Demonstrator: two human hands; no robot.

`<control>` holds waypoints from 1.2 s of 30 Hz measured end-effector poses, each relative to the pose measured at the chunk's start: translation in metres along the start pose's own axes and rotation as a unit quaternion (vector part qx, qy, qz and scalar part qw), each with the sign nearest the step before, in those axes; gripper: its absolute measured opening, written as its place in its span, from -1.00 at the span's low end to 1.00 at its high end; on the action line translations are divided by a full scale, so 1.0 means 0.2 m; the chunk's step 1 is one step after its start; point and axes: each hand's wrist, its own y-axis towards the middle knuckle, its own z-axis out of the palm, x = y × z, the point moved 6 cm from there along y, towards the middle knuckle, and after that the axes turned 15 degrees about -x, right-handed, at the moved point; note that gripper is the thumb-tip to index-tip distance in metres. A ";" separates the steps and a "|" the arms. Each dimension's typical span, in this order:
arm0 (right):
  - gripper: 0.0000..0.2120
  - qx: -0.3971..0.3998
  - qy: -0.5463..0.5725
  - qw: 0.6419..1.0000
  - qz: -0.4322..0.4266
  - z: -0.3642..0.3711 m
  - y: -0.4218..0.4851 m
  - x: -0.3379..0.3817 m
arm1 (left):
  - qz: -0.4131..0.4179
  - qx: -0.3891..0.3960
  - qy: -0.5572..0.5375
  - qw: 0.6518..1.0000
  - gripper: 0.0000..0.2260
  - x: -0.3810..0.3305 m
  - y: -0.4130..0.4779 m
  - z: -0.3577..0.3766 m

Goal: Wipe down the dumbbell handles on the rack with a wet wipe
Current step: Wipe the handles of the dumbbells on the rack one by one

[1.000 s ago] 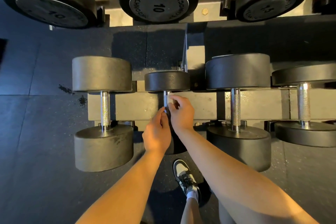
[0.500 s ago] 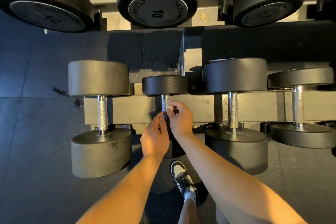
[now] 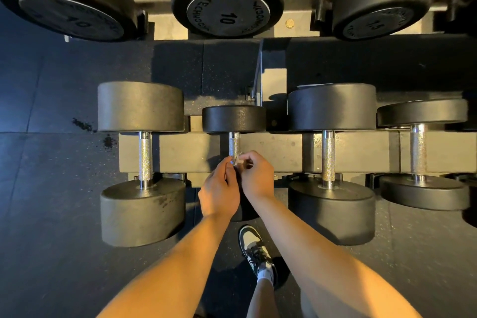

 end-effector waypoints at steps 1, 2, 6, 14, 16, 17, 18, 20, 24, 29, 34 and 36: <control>-0.87 0.011 -0.010 1.000 0.001 -0.01 0.00 -0.01 | 0.002 0.000 0.005 1.000 -0.68 0.00 0.00 0.00; -0.87 0.011 -0.009 1.000 0.000 -0.02 0.02 0.00 | 0.004 0.001 0.008 1.000 -0.68 0.00 0.00 0.00; -0.82 -0.031 0.034 0.999 -0.027 -0.02 0.12 0.10 | 0.009 -0.003 -0.001 1.000 -0.64 0.02 0.00 0.00; -0.89 0.017 -0.018 0.999 -0.027 0.00 0.01 0.01 | 0.026 0.000 0.001 1.000 -0.65 0.03 0.01 0.01; -0.89 0.053 -0.060 0.996 -0.030 -0.02 -0.02 -0.04 | 0.039 0.010 -0.012 0.999 -0.63 0.04 0.00 0.01; -0.89 0.060 -0.063 0.996 -0.030 -0.03 -0.02 -0.04 | 0.057 0.014 -0.017 0.998 -0.62 0.05 0.00 0.01; -0.88 0.057 -0.052 0.997 -0.030 -0.04 -0.01 -0.03 | 0.079 0.016 -0.020 0.997 -0.62 0.05 -0.02 0.01; -0.86 0.028 -0.008 0.999 -0.032 -0.06 0.03 0.04 | 0.102 0.013 -0.028 0.994 -0.61 0.08 -0.06 0.00; -0.90 0.011 0.016 0.999 -0.026 -0.01 0.06 0.08 | 0.092 -0.009 -0.051 0.994 -0.55 0.14 -0.11 -0.01; -0.91 0.053 -0.078 0.995 -0.017 -0.01 -0.01 -0.06 | 0.070 -0.025 -0.057 0.996 -0.59 0.12 -0.11 -0.01; -0.95 0.021 -0.041 0.999 0.007 -0.06 0.00 -0.07 | 0.041 -0.023 -0.058 0.997 -0.68 0.11 -0.09 0.00; -0.95 -0.003 0.004 1.000 0.016 -0.06 0.04 -0.02 | 0.036 -0.031 -0.048 0.998 -0.68 0.09 -0.07 0.00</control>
